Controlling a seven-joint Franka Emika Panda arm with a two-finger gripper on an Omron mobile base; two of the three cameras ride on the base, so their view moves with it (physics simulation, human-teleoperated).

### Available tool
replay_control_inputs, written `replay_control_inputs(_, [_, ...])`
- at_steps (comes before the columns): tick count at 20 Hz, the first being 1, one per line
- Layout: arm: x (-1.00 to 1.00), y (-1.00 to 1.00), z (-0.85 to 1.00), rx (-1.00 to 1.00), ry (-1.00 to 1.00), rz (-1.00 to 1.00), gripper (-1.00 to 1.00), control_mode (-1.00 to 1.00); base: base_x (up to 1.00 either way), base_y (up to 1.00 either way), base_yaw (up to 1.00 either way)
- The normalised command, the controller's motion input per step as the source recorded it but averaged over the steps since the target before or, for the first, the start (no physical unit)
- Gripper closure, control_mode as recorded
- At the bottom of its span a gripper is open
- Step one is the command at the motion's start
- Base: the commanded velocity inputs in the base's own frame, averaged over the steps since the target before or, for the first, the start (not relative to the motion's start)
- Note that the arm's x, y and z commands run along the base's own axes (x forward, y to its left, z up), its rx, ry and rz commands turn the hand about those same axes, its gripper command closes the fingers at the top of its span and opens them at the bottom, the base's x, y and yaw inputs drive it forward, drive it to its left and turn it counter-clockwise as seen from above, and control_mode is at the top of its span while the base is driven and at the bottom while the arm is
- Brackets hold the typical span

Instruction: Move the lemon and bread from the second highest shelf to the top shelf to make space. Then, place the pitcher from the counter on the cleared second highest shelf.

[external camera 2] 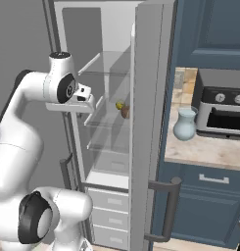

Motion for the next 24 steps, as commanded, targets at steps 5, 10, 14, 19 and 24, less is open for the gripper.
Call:
replay_control_inputs(5, [-0.22,-0.01,-0.08,0.0,-0.1,0.0,-1.0,-1.0,0.0,0.0,0.0])
replay_control_inputs(10, [-0.32,-0.24,-0.32,0.0,-0.43,-0.01,-1.0,-1.0,0.0,0.0,0.0])
replay_control_inputs(14, [-0.15,-0.39,-0.38,0.0,-0.39,-0.06,-1.0,-1.0,0.0,0.0,0.0])
replay_control_inputs(19, [0.0,-0.3,-0.25,0.0,-0.2,-0.14,-1.0,-1.0,0.0,0.0,0.0])
replay_control_inputs(24, [0.0,-0.2,-0.01,0.0,-0.01,-0.18,-1.0,-1.0,0.0,0.0,0.0])
